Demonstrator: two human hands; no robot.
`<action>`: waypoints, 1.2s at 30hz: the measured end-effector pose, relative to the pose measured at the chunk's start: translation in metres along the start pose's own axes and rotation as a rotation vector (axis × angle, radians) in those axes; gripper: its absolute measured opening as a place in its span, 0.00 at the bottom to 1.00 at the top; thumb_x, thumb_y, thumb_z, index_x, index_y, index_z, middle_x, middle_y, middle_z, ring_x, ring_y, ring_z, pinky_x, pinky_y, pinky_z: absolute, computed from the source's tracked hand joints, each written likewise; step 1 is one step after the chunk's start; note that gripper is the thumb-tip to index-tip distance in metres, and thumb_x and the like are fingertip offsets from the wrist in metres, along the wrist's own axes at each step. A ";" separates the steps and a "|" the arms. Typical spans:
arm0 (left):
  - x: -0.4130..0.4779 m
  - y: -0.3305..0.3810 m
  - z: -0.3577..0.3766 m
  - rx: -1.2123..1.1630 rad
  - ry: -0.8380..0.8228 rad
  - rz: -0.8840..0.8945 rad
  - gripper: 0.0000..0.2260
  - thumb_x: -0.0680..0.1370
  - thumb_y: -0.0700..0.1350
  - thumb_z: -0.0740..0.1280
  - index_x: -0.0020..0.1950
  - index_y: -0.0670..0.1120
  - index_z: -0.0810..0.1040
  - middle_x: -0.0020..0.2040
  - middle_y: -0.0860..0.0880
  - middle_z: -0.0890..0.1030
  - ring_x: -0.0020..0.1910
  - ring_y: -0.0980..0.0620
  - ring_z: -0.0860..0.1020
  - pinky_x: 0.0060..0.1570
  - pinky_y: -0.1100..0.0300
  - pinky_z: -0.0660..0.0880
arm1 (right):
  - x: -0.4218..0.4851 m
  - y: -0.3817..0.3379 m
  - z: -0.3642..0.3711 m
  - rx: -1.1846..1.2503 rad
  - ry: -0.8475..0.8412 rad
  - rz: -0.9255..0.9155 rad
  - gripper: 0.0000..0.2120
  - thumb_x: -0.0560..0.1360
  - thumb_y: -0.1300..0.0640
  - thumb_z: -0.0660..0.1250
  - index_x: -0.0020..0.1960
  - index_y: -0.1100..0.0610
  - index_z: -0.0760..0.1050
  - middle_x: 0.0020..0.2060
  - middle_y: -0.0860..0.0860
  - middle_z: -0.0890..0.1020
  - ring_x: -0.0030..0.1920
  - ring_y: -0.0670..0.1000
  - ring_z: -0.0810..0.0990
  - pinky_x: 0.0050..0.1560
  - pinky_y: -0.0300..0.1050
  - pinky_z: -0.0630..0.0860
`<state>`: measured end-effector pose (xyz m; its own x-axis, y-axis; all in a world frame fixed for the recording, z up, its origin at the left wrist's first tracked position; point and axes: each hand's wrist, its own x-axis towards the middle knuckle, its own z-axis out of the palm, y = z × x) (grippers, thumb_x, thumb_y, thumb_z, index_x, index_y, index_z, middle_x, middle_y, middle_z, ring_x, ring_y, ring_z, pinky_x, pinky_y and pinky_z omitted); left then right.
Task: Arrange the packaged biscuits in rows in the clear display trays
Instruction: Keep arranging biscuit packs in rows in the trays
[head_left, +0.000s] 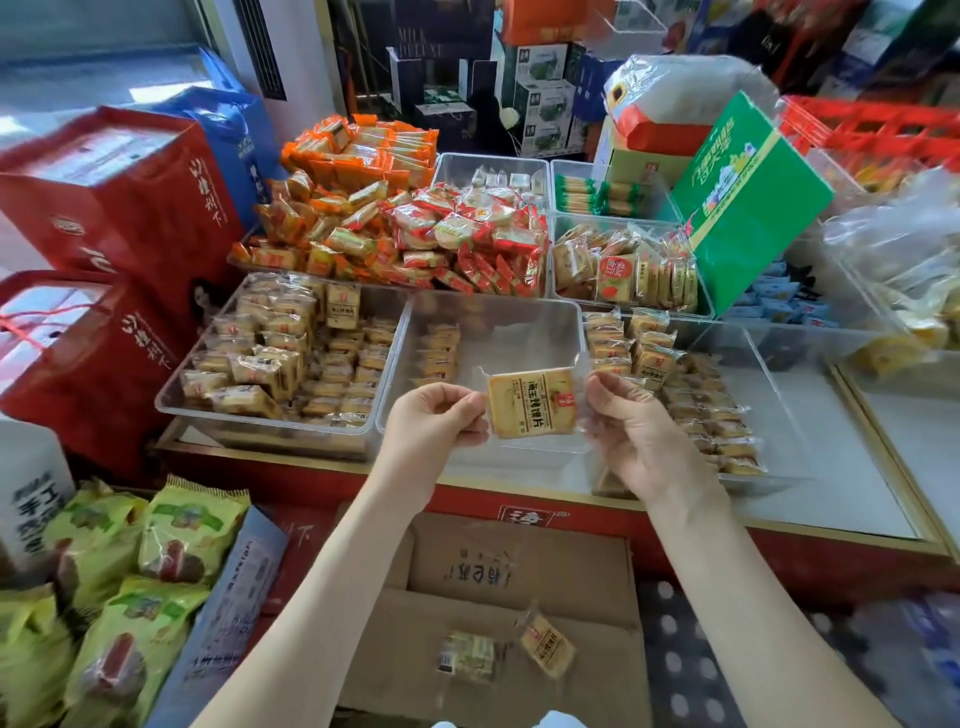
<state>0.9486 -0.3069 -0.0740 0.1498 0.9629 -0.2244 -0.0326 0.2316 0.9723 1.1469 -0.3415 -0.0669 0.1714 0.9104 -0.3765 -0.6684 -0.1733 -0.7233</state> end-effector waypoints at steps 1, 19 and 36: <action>0.000 0.001 -0.002 0.014 0.008 0.018 0.03 0.78 0.37 0.68 0.44 0.39 0.80 0.36 0.45 0.82 0.33 0.55 0.81 0.37 0.64 0.80 | 0.000 0.000 0.001 -0.035 0.026 -0.027 0.04 0.67 0.66 0.68 0.40 0.60 0.76 0.41 0.59 0.81 0.40 0.54 0.82 0.34 0.41 0.81; -0.009 -0.012 0.072 -0.214 -0.128 0.062 0.10 0.79 0.42 0.67 0.60 0.44 0.75 0.56 0.44 0.82 0.57 0.47 0.81 0.59 0.54 0.78 | -0.034 0.010 0.004 -0.849 -0.122 -0.617 0.13 0.77 0.70 0.62 0.55 0.56 0.77 0.51 0.49 0.83 0.56 0.45 0.80 0.58 0.39 0.76; 0.040 -0.047 0.142 -0.355 -0.497 -0.172 0.28 0.68 0.45 0.78 0.64 0.36 0.75 0.61 0.38 0.80 0.62 0.40 0.78 0.61 0.49 0.77 | 0.018 -0.055 -0.120 -0.613 0.129 -0.335 0.09 0.78 0.63 0.65 0.51 0.51 0.80 0.47 0.48 0.83 0.50 0.46 0.80 0.48 0.37 0.77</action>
<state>1.0964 -0.2992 -0.1187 0.6202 0.7484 -0.2351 -0.2803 0.4913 0.8247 1.2735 -0.3605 -0.1033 0.4063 0.9065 -0.1148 -0.0439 -0.1061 -0.9934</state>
